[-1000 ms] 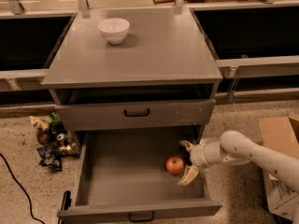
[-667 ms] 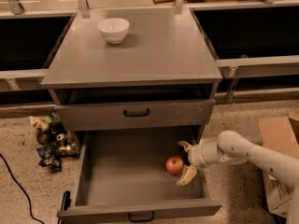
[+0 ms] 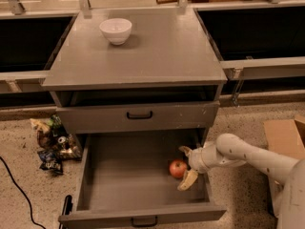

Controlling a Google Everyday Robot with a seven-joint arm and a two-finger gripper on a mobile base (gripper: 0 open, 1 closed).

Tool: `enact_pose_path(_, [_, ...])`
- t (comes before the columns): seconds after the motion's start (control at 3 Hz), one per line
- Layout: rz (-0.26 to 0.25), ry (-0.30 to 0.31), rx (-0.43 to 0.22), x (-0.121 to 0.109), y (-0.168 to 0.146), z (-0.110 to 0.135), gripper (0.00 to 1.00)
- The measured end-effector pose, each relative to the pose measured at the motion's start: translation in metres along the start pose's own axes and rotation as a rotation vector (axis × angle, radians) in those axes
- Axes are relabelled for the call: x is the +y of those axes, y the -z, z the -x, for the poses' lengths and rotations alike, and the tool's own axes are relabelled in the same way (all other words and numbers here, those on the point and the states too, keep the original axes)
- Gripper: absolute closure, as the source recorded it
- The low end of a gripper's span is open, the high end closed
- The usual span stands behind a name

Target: Pick apple from middle drawer and place on counter

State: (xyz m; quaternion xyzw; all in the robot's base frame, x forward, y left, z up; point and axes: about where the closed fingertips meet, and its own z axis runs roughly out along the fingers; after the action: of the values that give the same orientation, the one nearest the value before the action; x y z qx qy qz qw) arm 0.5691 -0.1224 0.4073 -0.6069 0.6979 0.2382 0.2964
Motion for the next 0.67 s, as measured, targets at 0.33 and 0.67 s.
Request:
enact_pose_path(0.33, [0.022, -0.008, 0.006, -0.0001, -0.0094, -0.0031, 0.00])
enact_pose_path(0.67, [0.042, -0.016, 0.000, 0.0009, -0.0171, -0.0064, 0.16])
